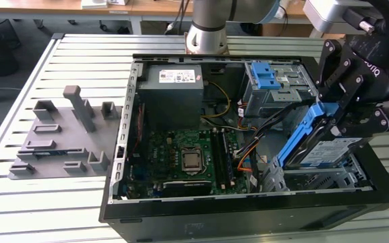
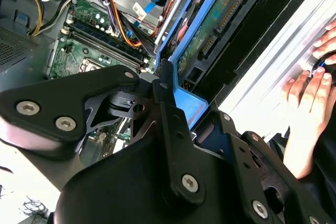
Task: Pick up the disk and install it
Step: 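Insert the disk into the insertion slot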
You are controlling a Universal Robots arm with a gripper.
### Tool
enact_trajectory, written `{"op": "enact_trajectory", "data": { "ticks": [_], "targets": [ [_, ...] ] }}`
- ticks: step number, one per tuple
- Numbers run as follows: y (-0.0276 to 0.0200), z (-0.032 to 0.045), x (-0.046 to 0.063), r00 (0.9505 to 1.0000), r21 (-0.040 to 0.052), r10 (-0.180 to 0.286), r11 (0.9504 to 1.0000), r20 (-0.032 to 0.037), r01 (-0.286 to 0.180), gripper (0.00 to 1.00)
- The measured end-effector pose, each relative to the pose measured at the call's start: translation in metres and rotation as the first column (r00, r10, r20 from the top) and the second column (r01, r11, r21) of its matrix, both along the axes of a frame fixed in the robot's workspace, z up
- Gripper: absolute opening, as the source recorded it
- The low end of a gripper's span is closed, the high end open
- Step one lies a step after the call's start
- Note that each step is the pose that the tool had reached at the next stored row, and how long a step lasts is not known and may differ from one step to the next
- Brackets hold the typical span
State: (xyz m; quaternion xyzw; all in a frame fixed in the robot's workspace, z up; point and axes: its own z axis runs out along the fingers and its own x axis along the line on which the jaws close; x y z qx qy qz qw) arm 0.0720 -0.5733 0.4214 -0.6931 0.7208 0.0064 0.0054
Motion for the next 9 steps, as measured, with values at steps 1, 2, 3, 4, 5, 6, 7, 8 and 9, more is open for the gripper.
{"op": "enact_trajectory", "data": {
  "ticks": [1,2,3,4,5,6,7,8,9],
  "targets": [
    [0.0000,-0.0006,0.0000,1.0000,0.0000,0.000,1.0000,0.0000,0.000,0.36],
    [0.0000,-0.0012,0.0000,1.0000,0.0000,0.000,1.0000,0.0000,0.000,0.36],
    [0.0000,-0.0018,0.0000,1.0000,0.0000,0.000,1.0000,0.0000,0.000,0.36],
    [0.0000,-0.0024,0.0000,1.0000,0.0000,0.000,1.0000,0.0000,0.000,0.36],
    [0.0000,-0.0030,0.0000,1.0000,0.0000,0.000,1.0000,0.0000,0.000,0.36],
    [0.0000,-0.0036,0.0000,1.0000,0.0000,0.000,1.0000,0.0000,0.000,0.36],
    [0.0000,-0.0041,0.0000,1.0000,-0.0001,0.000,1.0000,0.0000,0.000,0.36],
    [0.0000,-0.0047,0.0000,1.0000,-0.0001,0.000,1.0000,0.0000,0.000,0.36],
    [0.0000,-0.0053,0.0000,1.0000,0.0000,0.000,1.0000,0.0000,0.000,0.36]
  ]
}}
